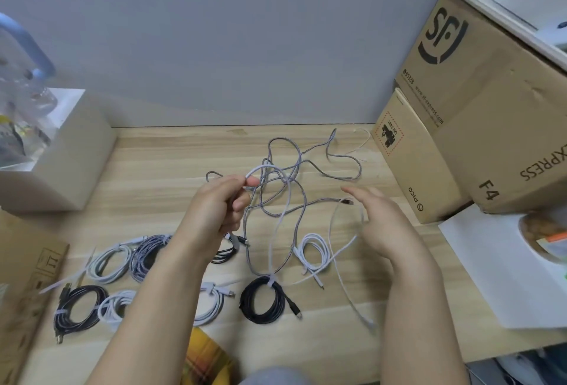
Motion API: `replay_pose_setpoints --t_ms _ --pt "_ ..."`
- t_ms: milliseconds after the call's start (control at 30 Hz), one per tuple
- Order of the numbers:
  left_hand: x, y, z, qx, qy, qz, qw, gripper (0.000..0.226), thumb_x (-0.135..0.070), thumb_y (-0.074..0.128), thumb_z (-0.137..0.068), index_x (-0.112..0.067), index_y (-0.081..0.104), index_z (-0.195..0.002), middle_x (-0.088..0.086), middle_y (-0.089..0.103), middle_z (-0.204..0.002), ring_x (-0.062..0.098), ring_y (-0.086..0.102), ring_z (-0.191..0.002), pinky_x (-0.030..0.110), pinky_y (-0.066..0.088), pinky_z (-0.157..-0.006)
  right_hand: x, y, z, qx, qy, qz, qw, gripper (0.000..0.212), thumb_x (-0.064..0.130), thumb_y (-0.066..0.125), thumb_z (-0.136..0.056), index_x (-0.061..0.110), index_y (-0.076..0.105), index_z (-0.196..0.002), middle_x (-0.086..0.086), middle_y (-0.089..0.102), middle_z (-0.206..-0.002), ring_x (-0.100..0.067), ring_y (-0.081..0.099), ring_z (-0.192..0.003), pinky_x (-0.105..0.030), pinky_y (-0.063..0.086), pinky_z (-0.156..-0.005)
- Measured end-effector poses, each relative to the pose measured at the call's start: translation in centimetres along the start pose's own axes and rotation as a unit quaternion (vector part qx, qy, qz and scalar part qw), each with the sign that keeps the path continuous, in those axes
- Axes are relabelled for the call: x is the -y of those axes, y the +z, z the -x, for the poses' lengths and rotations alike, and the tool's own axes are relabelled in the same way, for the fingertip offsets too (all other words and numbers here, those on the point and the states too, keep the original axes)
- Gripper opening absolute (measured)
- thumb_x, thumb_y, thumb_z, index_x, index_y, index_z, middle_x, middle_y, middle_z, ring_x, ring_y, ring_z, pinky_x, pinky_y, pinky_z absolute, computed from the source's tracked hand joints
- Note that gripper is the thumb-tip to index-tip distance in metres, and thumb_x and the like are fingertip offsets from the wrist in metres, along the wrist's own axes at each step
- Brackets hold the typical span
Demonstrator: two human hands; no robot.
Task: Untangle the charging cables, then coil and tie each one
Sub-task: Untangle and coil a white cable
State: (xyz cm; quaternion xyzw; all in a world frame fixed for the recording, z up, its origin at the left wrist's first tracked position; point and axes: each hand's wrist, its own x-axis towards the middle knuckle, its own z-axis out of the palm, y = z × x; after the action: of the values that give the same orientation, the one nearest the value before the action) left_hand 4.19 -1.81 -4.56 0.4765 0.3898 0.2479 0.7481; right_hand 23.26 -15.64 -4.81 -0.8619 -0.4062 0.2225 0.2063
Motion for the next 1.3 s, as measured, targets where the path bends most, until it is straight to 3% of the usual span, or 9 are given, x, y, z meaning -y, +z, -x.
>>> replay_pose_setpoints --t_ms 233,333,400,667,833,967,1133,1233,1300 --pt "0.0 1.7 1.0 0.091 0.009 -0.113 0.989 0.023 -0.018 0.05 -0.093 -0.015 0.058 -0.072 -0.008 0.028 -0.043 0.004 0.017 -0.038 0.017 0.012 -0.038 5.8 2.5 0.9 -0.002 -0.205 -0.19 0.96 0.036 0.025 0.061 -0.09 0.031 0.056 -0.125 0.018 0.056 -0.119 0.004 0.046 -0.115 -0.013 0.026 -0.104" --pt "-0.2 1.8 1.2 0.107 0.016 -0.127 0.986 0.027 -0.019 0.047 -0.095 -0.015 0.046 -0.069 -0.011 0.025 -0.044 0.005 0.016 -0.04 0.021 0.012 -0.045 6.5 3.1 0.6 -0.017 -0.206 -0.215 0.954 0.022 0.026 0.069 -0.083 0.025 0.068 -0.105 0.023 0.05 -0.074 0.002 0.048 -0.075 -0.013 0.036 -0.074" --pt "-0.1 1.5 1.2 0.118 0.019 -0.122 0.985 0.03 -0.022 0.047 -0.096 -0.015 0.044 -0.067 -0.01 0.024 -0.046 0.005 0.018 -0.042 0.017 0.015 -0.043 6.6 3.2 0.6 -0.027 -0.2 -0.233 0.951 0.017 0.023 0.073 -0.079 0.024 0.069 -0.095 0.029 0.047 -0.068 0.0 0.043 -0.066 -0.014 0.03 -0.062" --pt "0.8 0.2 1.2 0.241 -0.008 -0.019 0.97 0.028 -0.033 0.047 -0.086 -0.021 0.051 -0.061 -0.004 0.026 -0.053 0.01 0.019 -0.047 0.018 0.031 -0.051 6.4 2.3 0.2 -0.111 -0.201 -0.319 0.92 0.013 0.017 0.065 -0.083 0.029 0.066 -0.078 0.026 0.049 -0.063 -0.002 0.039 -0.06 -0.017 0.033 -0.061" --pt "-0.1 0.7 1.4 0.353 -0.02 0.246 0.902 0.015 -0.032 0.065 -0.084 -0.018 0.062 -0.081 -0.009 0.022 -0.052 0.007 0.017 -0.043 0.014 0.029 -0.041 6.6 3.6 0.0 -0.101 -0.158 -0.305 0.934 0.017 0.029 0.055 -0.091 0.033 0.068 -0.081 0.008 0.066 -0.072 -0.01 0.057 -0.07 -0.034 0.045 -0.071" --pt "-1.1 2.1 1.4 0.26 0.018 0.33 0.907 0.031 -0.02 0.051 -0.089 -0.009 0.056 -0.117 -0.008 0.039 -0.05 0.003 0.02 -0.039 0.012 0.025 -0.037 6.7 5.3 0.4 0.02 -0.146 -0.176 0.973 0.024 0.022 0.045 -0.098 0.032 0.065 -0.108 0.013 0.047 -0.055 -0.003 0.044 -0.058 -0.031 0.042 -0.069" --pt "-0.3 2.4 0.9 0.144 0.095 0.208 0.963 0.063 -0.016 0.039 -0.089 -0.024 0.015 -0.147 -0.002 0.066 -0.069 0.003 0.036 -0.037 0.014 0.035 -0.041 7.5 5.0 1.7 0.082 -0.147 -0.091 0.982 0.017 0.031 0.044 -0.097 0.029 0.059 -0.087 0.007 0.04 -0.057 -0.02 0.044 -0.068 -0.036 0.043 -0.068" --pt "0.5 2.0 0.7 0.144 0.125 0.12 0.974 0.061 -0.013 0.031 -0.098 -0.031 0.001 -0.148 -0.001 0.073 -0.094 0.01 0.068 -0.07 0.017 0.052 -0.065 7.6 4.4 2.1 0.081 -0.161 -0.007 0.984 0.016 0.03 0.046 -0.095 0.025 0.055 -0.082 0.005 0.038 -0.059 -0.023 0.044 -0.071 -0.034 0.036 -0.062" --pt "0.7 2.1 0.7 0.162 0.134 0.065 0.976 0.061 -0.015 0.029 -0.1 -0.035 -0.004 -0.146 -0.005 0.071 -0.106 0.009 0.066 -0.1 0.016 0.051 -0.083 7.6 3.9 2.2 0.07 -0.161 0.023 0.984 0.018 0.031 0.046 -0.094 0.023 0.052 -0.08 0.003 0.04 -0.062 -0.026 0.047 -0.074 -0.034 0.033 -0.06"
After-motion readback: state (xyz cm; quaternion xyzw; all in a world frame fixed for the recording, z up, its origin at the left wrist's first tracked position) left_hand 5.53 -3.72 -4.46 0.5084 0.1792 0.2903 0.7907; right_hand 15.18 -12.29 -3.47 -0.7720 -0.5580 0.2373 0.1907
